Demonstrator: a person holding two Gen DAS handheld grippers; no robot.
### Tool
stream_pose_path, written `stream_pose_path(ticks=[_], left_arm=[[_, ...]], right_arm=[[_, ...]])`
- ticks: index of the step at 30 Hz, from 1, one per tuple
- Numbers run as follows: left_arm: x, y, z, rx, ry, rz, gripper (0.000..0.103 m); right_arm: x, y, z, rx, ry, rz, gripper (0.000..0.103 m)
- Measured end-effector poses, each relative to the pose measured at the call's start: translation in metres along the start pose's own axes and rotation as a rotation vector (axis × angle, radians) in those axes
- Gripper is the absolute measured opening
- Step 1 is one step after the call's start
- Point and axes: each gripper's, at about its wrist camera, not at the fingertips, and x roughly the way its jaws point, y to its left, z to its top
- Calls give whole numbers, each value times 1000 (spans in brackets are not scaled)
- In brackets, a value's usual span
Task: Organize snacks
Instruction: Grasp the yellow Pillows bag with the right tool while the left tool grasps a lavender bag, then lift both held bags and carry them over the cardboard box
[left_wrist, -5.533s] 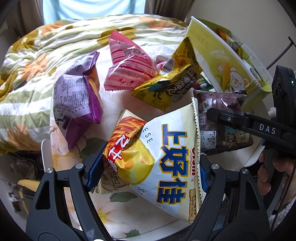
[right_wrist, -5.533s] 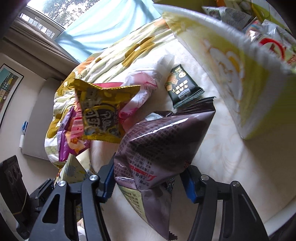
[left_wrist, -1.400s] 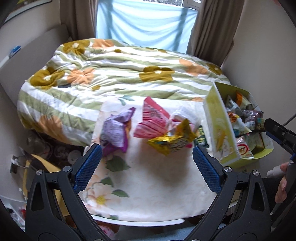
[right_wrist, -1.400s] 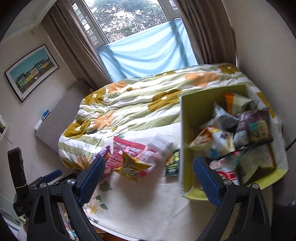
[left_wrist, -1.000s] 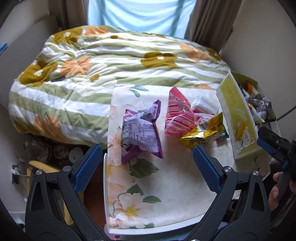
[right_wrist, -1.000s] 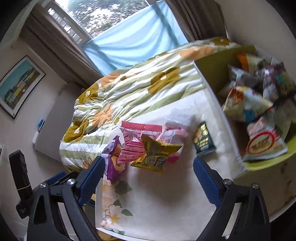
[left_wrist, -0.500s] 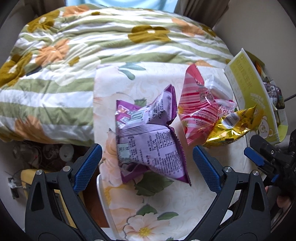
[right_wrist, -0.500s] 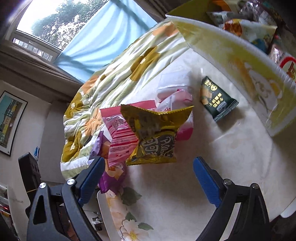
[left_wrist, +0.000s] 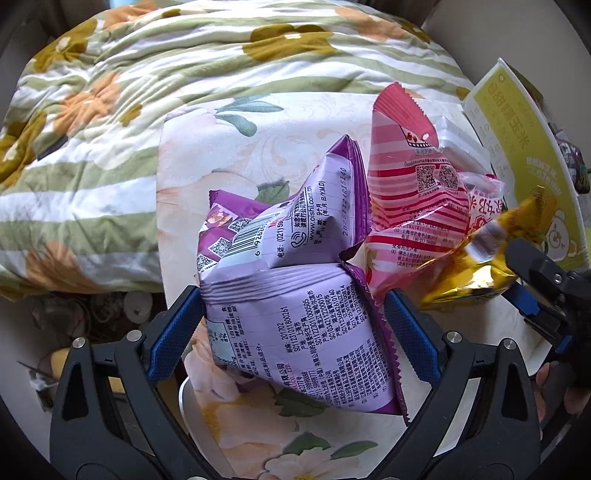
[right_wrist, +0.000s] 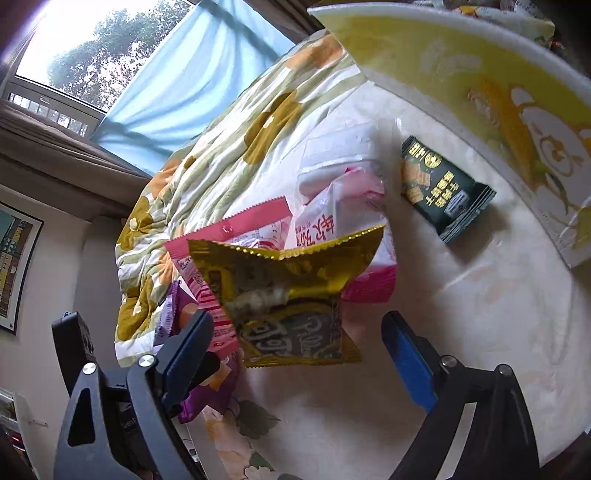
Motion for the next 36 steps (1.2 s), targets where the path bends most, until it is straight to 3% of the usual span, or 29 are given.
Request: stream_pose_path(ticks=[7,17,23,36], left_arm=[[5,5,-7,0,19,-6,76],[-1,10,-18,-31,20,-8,74],[-8,18,-32,-80,24,-21,74],[-32,15,-57,-115,-13,-27,74]], right_arm=[[17,1,-3,-7,52,-4,76],[28,14,-13,-98,93,-47,75],[40,14,-16,-147,123,-70,56],[31,24,-21,-231,123,-70,47]])
